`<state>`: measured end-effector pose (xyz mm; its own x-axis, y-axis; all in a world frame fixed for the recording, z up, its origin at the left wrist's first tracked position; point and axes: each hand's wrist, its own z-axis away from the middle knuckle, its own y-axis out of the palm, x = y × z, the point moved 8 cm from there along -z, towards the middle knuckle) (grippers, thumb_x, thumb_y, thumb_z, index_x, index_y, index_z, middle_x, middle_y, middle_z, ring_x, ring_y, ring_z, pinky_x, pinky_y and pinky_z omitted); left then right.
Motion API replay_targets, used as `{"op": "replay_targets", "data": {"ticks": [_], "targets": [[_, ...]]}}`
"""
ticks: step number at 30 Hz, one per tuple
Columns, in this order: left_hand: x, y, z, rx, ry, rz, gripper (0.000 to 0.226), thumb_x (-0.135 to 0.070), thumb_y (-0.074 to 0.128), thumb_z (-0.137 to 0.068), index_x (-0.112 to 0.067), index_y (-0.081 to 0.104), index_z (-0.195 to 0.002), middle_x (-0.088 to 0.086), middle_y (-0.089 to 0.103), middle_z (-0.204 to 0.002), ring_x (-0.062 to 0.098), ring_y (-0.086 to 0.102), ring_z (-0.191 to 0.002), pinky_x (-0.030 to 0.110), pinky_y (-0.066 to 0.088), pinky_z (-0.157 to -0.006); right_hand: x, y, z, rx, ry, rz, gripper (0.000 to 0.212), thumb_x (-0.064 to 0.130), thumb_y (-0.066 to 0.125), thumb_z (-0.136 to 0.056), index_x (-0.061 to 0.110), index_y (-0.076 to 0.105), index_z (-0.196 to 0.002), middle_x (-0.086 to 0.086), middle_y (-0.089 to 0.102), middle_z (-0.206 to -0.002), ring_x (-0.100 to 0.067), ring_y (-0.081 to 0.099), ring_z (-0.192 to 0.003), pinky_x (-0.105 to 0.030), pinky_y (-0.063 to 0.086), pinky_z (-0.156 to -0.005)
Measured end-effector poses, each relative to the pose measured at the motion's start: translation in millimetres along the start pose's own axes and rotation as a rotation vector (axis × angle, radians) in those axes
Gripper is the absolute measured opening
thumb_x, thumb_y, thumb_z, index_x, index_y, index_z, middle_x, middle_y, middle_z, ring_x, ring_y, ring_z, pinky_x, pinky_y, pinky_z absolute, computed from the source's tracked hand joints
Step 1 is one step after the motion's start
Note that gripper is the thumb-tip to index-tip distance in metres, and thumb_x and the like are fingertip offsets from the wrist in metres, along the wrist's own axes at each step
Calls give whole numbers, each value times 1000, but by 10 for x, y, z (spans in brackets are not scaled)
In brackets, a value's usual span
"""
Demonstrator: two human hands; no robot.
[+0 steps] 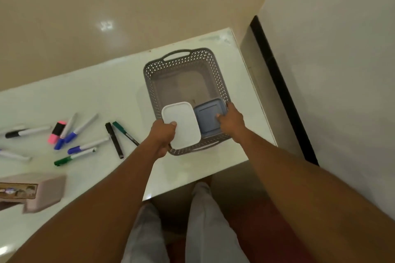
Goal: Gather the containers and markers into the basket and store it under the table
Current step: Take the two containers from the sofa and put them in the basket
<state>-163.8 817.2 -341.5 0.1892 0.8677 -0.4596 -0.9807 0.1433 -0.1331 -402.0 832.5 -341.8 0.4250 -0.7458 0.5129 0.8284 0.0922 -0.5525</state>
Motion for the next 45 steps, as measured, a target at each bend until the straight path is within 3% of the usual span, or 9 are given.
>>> {"op": "replay_targets", "data": {"ticks": [5, 10, 15, 18, 22, 24, 27, 33, 45], "targets": [[165, 112, -277, -80, -75, 11, 39, -10, 52, -94, 0, 48, -132, 18, 59, -127, 35, 58, -99, 44, 51, -78, -154, 197, -266, 38, 14, 94, 56, 14, 50, -98, 8, 26, -148, -20, 54, -134, -38, 55, -117, -40, 46, -92], [225, 172, -312, -159, -100, -96, 42, -2, 50, -87, -1, 51, -129, 20, 58, -124, 39, 59, -104, 48, 54, -79, -264, 245, -325, 42, 73, 220, 44, 7, 49, -95, -2, 37, -136, -24, 57, -125, -37, 58, -112, -37, 47, -85], [186, 103, -190, -354, -99, -228, 23, 0, 56, -82, 0, 57, -105, 20, 63, -113, 29, 60, -79, 32, 51, -60, -152, 293, -198, -14, 12, 503, 35, 1, 54, -92, -5, 47, -126, -22, 62, -122, -34, 62, -110, -37, 52, -90], [28, 61, -82, -444, -3, -446, 26, 2, 59, -80, 5, 58, -106, 22, 65, -111, 36, 65, -99, 36, 53, -75, -53, 274, -122, -70, -32, 648, 46, 4, 59, -92, -2, 41, -134, -20, 55, -130, -31, 57, -117, -36, 52, -96], [-155, 270, 70, -446, 252, -807, 56, 3, 61, -80, 3, 38, -130, 22, 48, -129, 34, 58, -111, 37, 54, -87, 194, 272, -39, -82, -291, 782, 76, 8, 72, -82, 9, 30, -145, -18, 41, -141, -32, 44, -127, -38, 51, -97], [-193, 372, 144, -458, 359, -1029, 75, -3, 70, -77, -4, 28, -140, 20, 34, -141, 34, 47, -120, 38, 54, -89, 289, 330, -22, -13, -405, 833, 80, 8, 73, -78, 13, 30, -145, -16, 37, -146, -33, 40, -130, -39, 49, -97], [-105, 527, 175, -359, 466, -1232, 76, -17, 74, -77, -9, 31, -140, 17, 27, -150, 35, 37, -130, 40, 47, -99, 284, 432, -13, 125, -444, 918, 79, 12, 75, -78, 15, 33, -145, -14, 29, -153, -34, 31, -139, -42, 43, -103], [125, 611, 141, -236, 517, -1351, 83, -16, 70, -82, -7, 18, -147, 17, 19, -154, 40, 22, -140, 48, 38, -111, 67, 496, 72, 234, -476, 972, 84, 13, 72, -84, 18, 22, -151, -11, 12, -160, -35, 10, -148, -49, 35, -113], [227, 475, 184, -216, 604, -1335, 78, -20, 63, -91, -10, 13, -151, 14, 12, -160, 38, 13, -147, 48, 24, -117, 58, 448, 125, 163, -516, 1030, 71, 12, 65, -87, 18, 28, -147, -10, 22, -157, -32, 21, -144, -47, 38, -110]]}}
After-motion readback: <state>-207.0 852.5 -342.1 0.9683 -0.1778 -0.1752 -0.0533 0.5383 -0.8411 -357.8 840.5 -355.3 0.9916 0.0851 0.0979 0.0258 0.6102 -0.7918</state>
